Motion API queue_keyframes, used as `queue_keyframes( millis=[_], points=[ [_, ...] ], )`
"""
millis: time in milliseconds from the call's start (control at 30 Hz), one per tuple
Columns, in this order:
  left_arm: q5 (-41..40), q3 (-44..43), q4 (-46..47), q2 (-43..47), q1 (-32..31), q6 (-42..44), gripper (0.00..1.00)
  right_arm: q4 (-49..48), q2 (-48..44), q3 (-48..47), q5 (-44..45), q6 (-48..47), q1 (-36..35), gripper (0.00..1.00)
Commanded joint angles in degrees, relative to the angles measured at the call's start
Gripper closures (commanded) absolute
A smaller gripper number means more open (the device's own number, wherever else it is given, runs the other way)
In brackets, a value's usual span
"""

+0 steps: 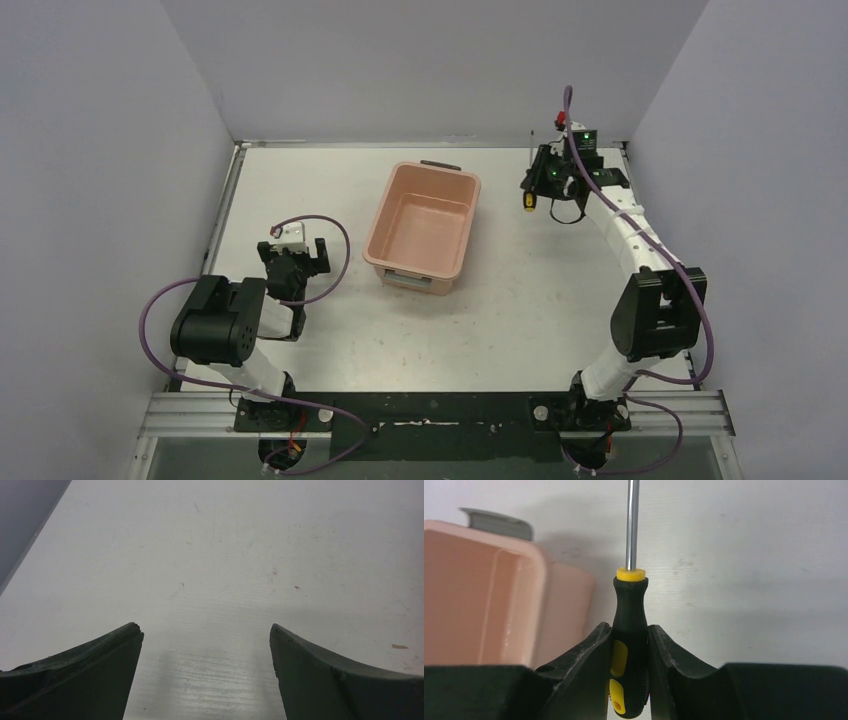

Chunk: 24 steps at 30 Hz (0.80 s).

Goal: Put the screwdriver in the bin
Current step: Pick up the screwdriver from the center of the board, then place the screwdriver in the bin.

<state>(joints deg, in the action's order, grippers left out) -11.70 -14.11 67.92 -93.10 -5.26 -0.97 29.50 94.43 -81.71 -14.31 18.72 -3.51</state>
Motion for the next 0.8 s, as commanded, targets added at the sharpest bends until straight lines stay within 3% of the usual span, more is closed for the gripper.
queue_keyframes(
  millis=[0,367,533,767],
  points=[
    [0.1,-0.1,1.9,0.9,0.1,-0.2,0.03,-8.2,-4.0,-0.5,-1.4,8.4,-6.5,1.0],
    [0.1,-0.1,1.9,0.9,0.1,-0.1,0.03,-18.3,-0.9,-0.7,2.2,14.9,-23.1,1.0],
    [0.1,-0.1,1.9,0.9,0.1,-0.2,0.03,-20.7,1.7,-0.5,8.0,16.5,-29.7,1.0],
    [0.1,-0.1,1.9,0.9,0.1,-0.1,0.03,-24.2,4.7,1.7,12.7,19.6,-34.2,1.0]
  ],
)
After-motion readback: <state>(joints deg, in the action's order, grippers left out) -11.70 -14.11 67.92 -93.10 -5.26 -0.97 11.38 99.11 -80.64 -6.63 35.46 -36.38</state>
